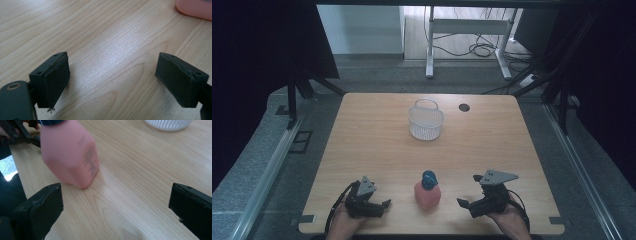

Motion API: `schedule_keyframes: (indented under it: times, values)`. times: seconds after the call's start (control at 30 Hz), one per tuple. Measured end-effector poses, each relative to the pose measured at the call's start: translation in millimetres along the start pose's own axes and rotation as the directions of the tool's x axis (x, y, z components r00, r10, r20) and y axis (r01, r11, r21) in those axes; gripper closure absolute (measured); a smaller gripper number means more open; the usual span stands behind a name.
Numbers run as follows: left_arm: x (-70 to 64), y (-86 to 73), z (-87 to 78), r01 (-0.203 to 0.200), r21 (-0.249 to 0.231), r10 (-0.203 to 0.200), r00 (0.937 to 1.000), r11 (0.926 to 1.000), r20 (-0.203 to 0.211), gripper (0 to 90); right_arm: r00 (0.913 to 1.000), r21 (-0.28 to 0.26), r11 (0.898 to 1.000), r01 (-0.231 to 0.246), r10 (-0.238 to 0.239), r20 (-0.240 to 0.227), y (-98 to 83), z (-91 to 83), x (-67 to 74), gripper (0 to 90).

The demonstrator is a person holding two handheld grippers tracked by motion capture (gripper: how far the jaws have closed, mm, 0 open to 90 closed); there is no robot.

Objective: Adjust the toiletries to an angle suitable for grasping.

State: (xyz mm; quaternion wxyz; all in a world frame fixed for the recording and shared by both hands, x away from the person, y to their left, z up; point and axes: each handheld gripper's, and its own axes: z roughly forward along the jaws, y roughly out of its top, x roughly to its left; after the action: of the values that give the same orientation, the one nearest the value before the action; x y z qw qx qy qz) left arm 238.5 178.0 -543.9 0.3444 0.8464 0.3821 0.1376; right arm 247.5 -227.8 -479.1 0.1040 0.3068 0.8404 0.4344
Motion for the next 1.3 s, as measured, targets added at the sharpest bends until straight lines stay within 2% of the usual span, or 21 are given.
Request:
schedule_keyframes:
  times: [0.4, 0.77, 0.87, 1.1, 1.3]
  values:
    - [-0.2, -0.1, 0.0, 0.001, -0.001, -0.001, 1.0, 1.0, -0.001, 12.0, 0.9988, -0.018, 0.999, 0.031, -0.032, -0.036, 15.6, 5.9, 11.5, 1.3]
    - [-0.5, -0.1, 0.1, 0.004, -0.002, -0.004, 1.0, 1.0, -0.002, 11.9, 0.9925, -0.035, 0.998, 0.05, -0.053, -0.11, 31.4, 14.4, 20.2, 7.2]
    - [-0.6, -0.1, 0.1, 0.004, -0.002, -0.004, 1.0, 1.0, -0.003, 11.9, 0.9917, -0.036, 0.998, 0.055, -0.059, -0.114, 33.6, 16.0, 21.7, 7.9]
    - [-0.4, -0.1, 0.0, 0.002, -0.001, -0.002, 1.0, 1.0, -0.002, 12.0, 0.9866, -0.05, 0.997, 0.059, -0.066, -0.149, 41.2, 21.4, 24.7, 13.5]
    - [-0.5, -0.1, 0.1, 0.004, -0.002, -0.004, 1.0, 1.0, -0.002, 12.0, 0.9803, -0.047, 0.995, 0.082, -0.089, -0.176, 47.6, 27.4, 29.1, 23.7]
